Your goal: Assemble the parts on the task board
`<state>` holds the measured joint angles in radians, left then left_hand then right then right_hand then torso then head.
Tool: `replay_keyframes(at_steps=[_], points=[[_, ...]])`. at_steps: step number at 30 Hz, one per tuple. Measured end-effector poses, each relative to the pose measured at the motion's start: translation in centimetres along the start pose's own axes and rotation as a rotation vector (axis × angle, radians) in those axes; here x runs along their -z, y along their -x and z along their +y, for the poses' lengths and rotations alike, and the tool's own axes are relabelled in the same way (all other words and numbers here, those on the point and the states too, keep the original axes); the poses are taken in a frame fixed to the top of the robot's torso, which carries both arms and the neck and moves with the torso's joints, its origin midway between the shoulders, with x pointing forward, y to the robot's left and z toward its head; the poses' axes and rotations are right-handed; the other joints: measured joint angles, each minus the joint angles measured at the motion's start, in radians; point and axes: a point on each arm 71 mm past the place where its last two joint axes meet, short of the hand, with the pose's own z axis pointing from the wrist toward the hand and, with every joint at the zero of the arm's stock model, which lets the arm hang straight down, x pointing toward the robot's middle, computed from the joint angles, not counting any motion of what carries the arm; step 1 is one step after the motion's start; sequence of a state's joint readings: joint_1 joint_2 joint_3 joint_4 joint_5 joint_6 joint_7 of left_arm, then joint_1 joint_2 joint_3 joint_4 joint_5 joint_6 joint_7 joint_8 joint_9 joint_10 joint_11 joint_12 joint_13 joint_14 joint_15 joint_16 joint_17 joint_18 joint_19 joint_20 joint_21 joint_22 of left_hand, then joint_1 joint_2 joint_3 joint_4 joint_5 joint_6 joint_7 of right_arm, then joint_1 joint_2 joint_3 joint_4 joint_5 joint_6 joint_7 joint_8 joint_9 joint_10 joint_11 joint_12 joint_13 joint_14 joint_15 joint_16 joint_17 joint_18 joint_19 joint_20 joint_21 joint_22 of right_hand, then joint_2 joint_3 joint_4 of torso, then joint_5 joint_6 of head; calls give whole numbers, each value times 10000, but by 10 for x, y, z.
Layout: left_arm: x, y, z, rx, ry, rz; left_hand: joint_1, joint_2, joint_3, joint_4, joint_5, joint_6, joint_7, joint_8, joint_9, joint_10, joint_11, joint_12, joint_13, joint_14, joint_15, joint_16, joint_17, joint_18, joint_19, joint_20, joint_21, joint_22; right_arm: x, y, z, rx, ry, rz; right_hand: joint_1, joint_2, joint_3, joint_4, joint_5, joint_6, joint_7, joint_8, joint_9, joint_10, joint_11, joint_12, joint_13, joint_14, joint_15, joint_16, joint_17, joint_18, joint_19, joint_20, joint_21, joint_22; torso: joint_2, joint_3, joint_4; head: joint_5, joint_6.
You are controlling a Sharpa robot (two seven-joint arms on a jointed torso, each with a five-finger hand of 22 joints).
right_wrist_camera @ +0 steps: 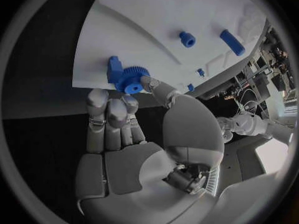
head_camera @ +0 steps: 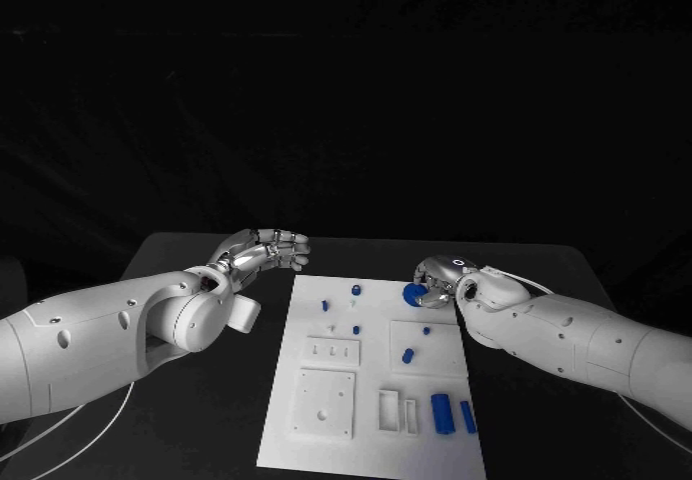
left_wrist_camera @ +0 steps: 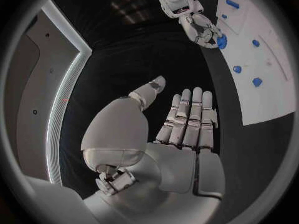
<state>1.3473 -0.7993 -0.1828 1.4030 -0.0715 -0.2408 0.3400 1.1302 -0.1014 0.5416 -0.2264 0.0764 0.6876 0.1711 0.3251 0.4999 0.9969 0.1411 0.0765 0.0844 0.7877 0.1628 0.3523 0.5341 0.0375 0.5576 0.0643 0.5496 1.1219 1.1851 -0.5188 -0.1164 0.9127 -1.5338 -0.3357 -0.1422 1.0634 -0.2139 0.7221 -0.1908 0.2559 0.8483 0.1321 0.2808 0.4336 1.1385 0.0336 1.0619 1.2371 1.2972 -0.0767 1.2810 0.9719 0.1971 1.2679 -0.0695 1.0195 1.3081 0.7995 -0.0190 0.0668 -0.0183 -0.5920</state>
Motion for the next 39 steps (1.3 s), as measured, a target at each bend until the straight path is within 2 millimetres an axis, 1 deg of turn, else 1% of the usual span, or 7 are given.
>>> replay_keyframes(at_steps=[4, 7, 18, 27, 31, 34, 39], points=[[0, 0, 0, 5, 2, 11, 0, 0, 0, 0, 0, 0, 0, 0, 0, 0, 0, 0, 0, 0, 0, 0, 0, 0, 0, 0, 0, 0, 0, -1, 1, 70, 56, -50, 102, 102, 121, -122, 311, 103, -103, 125, -82, -36, -37, 16, -43, 34, -34, -51, 35, 0, -34, 34, 18, 0, 0, 3, -17, 12, -18], [0, -1, 0, 7, 4, 17, 0, 0, 0, 0, 0, 0, 0, 0, 0, 0, 0, 0, 0, 0, 0, 0, 2, 0, 0, 0, 0, 0, 1, -1, 2, 108, 91, -104, 106, 171, 150, -206, 386, 195, -195, 214, -26, -22, -94, 18, -79, 54, -54, -51, 54, 1, -34, 34, 49, -1, -1, 4, -24, 13, -21], [0, 0, 0, 6, 11, 12, 0, 0, 0, 0, 0, 0, 1, 0, -1, 0, 0, 0, 0, 0, 0, 0, 8, -1, 0, 0, 0, 1, 3, -4, 5, 257, 71, -390, -51, 325, 175, -234, 385, 209, -209, 551, 170, 71, -285, 57, -181, 83, -238, -99, 130, 2, -34, 35, 103, -2, -6, 7, -13, -7, 3], [0, 0, 0, 3, 13, 12, 1, 0, 0, 0, 0, -1, 1, 0, 8, 0, 0, 0, 0, 0, 0, 0, 7, -1, 0, 0, 0, 2, 3, -6, 13, 431, 86, -781, -203, 172, 251, -159, 346, 323, -323, 558, 233, 107, -321, 59, -243, 123, -307, -141, 164, 12, -34, 35, 126, -3, -5, -2, -10, 6, 36], [0, 0, 0, 2, 15, 8, 1, 0, 0, 0, 0, 0, 0, 0, 7, 0, 0, 0, 0, 0, 0, 0, 7, 0, 0, 0, 39, 1, 3, -5, 18, 485, 188, -991, -224, 143, 346, -64, 151, 362, -355, 559, 232, 143, -356, 59, -268, 125, -310, -148, 193, 20, -23, 24, 143, -3, -6, -2, -6, 17, 48], [0, 0, 0, -2, 16, -2, 1, 0, 0, 0, 0, 0, 0, 0, 7, 0, 0, 0, 0, 0, 0, 0, 6, -1, 0, 0, 39, 1, 3, -1, 22, 508, 303, -1210, -173, -18, 458, 49, 23, 420, -382, 559, 231, 144, -356, 59, -292, 142, -325, -148, 210, 21, 41, -39, 143, -4, -8, -2, -6, 25, 66], [0, 0, 0, -3, 15, -11, 1, 0, -1, 0, 0, 0, 1, 0, 6, 0, 0, 0, 0, 0, 0, 0, 6, -1, 0, 0, 39, 1, 2, 10, 32, 477, 563, -1617, -151, -52, 466, 118, -42, 469, -403, 558, 232, 180, -392, 59, -303, 144, -325, -196, 222, 19, 77, -41, 143, -4, -12, -5, -12, 48, 98]])
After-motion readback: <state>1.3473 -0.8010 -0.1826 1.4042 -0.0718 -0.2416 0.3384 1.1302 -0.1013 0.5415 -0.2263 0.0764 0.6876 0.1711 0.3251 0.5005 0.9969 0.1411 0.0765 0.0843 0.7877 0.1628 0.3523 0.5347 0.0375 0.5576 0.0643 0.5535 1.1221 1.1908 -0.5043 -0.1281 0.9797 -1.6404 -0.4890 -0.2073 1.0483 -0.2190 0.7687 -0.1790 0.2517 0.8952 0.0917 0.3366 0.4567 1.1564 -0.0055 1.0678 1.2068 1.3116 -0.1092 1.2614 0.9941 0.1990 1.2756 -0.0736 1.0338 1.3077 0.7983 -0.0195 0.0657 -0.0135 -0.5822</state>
